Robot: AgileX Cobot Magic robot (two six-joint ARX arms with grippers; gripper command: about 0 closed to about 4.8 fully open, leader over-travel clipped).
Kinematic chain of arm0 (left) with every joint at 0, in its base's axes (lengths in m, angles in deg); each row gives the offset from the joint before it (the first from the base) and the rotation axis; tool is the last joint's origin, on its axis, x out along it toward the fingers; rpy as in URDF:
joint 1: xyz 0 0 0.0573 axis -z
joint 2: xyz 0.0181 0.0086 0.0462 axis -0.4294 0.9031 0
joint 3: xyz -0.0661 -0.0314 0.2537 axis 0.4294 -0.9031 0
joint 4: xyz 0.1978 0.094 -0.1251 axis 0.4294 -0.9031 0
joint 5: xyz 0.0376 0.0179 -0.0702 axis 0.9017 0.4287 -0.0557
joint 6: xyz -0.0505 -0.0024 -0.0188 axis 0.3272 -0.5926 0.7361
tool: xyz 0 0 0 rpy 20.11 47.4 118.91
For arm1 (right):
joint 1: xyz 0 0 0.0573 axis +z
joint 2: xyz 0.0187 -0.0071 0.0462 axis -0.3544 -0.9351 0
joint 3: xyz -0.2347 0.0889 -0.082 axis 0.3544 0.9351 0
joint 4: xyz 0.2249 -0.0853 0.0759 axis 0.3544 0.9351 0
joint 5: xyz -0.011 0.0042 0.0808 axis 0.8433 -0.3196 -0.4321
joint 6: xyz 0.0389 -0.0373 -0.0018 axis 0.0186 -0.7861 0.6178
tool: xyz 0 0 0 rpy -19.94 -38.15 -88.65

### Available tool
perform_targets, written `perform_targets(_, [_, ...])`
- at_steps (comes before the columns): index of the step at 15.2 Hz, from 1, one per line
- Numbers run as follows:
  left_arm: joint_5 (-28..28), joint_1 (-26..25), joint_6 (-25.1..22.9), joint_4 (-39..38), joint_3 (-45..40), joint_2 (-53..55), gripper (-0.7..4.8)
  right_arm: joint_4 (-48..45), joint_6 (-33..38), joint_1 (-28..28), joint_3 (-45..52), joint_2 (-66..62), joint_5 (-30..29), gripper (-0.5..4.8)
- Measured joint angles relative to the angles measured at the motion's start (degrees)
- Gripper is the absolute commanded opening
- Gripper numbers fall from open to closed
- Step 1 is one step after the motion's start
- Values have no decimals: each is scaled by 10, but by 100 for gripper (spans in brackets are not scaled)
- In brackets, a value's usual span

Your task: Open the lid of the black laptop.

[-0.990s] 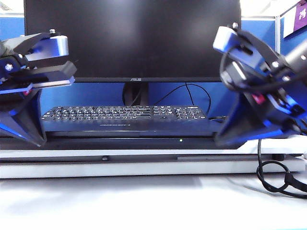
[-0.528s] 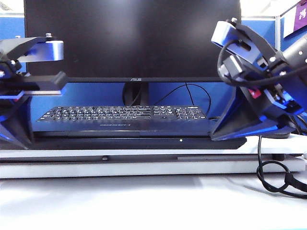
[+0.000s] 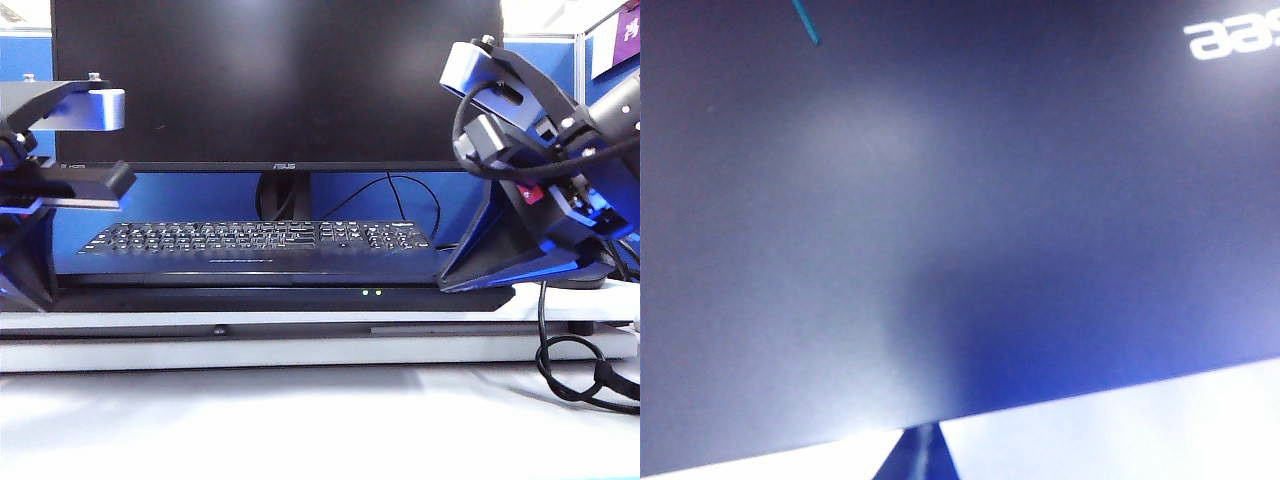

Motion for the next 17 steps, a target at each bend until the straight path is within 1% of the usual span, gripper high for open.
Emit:
perform_targets(5, [0, 0, 0, 1, 0, 0, -4, -2, -5, 0, 0, -1, 2, -2])
perform_targets(8, [0, 0, 0, 5, -1, 0, -4, -8, -12, -11, 2, -11, -3, -2])
perform_targets(10, [0, 0, 0, 8, -1, 1, -4, -23, -15, -14, 2, -23, -13, -1])
perform_targets(13, [1, 0, -3, 13, -2, 1, -4, -25, -15, -14, 2, -23, -13, -2])
perform_targets(17, [9, 1, -5, 14, -2, 1, -4, -26, -15, -14, 2, -23, -14, -1])
